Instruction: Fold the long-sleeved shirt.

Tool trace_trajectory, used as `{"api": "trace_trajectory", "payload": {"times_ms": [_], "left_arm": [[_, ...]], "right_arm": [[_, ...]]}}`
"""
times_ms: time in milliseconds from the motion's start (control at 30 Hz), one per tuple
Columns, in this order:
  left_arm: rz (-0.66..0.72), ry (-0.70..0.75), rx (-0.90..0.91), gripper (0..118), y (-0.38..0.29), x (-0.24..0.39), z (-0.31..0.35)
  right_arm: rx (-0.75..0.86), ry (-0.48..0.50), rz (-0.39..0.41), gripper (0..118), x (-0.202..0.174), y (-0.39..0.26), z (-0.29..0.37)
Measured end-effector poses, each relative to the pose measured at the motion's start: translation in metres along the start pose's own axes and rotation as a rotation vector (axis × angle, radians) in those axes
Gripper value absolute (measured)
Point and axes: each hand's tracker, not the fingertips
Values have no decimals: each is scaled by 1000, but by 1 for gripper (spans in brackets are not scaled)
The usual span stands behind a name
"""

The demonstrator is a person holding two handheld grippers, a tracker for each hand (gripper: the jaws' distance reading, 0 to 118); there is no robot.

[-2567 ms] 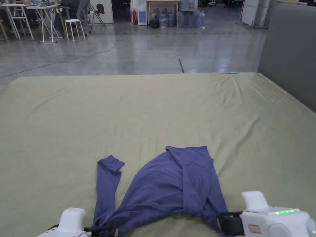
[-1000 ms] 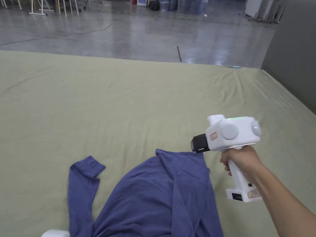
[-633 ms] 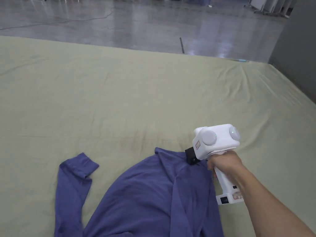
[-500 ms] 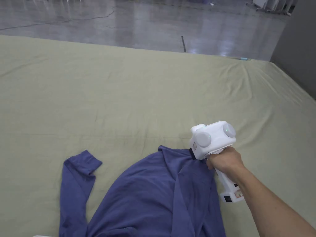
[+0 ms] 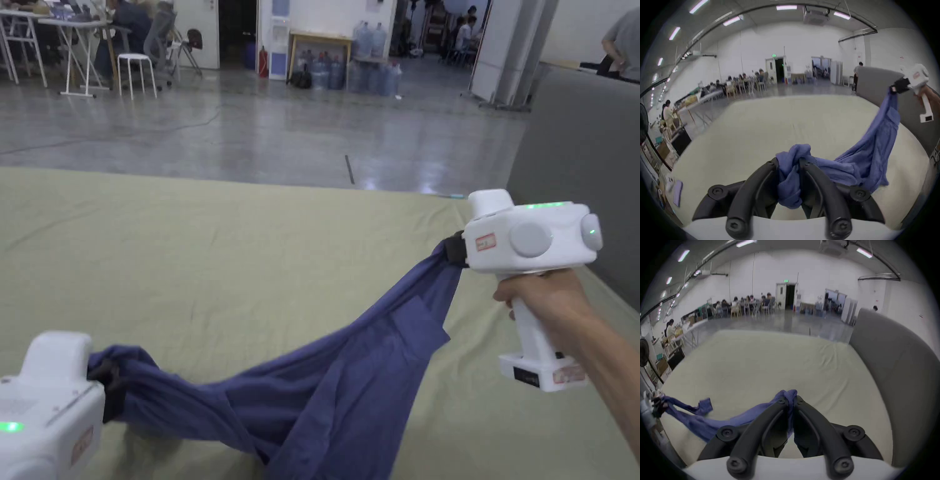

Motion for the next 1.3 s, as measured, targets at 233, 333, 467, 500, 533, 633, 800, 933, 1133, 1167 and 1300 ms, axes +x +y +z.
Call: {"api": "trace_trajectory", "payload": {"times_ms": [233,333,467,500,533,633,800,933,1133,1167,1300], "left_arm": [[62,33,155,19,127,-28,-10],[111,46,197,19,173,-44,-9],[131,31,252,19,238,-58,-8],[116,31,259,19,252,-59,-9],[115,27,266,19,267,-61,-9],[127,4,268,19,306,-65,-13],[136,14,291,19,364,-72,-25],[160,44,314,19,401,-81,-42],[165,63,366,19,434,-85,-66],[173,58,372,19,436,-83,-67],[159,29,370,19,425,-76,-83]], "right_arm": [[213,-53,-55,5,12,66,74],[232,-40,-107,5,25,87,86],[265,-64,-110,5,33,115,93],[272,-71,-118,5,34,122,95],[274,-72,-130,5,34,130,95],[287,-83,-147,5,34,152,88],[305,-154,-124,5,35,201,72],[341,-230,-80,5,40,245,65],[408,-306,-84,5,52,287,67],[404,-303,-81,5,53,290,66],[390,-294,-85,5,59,278,50]]}}
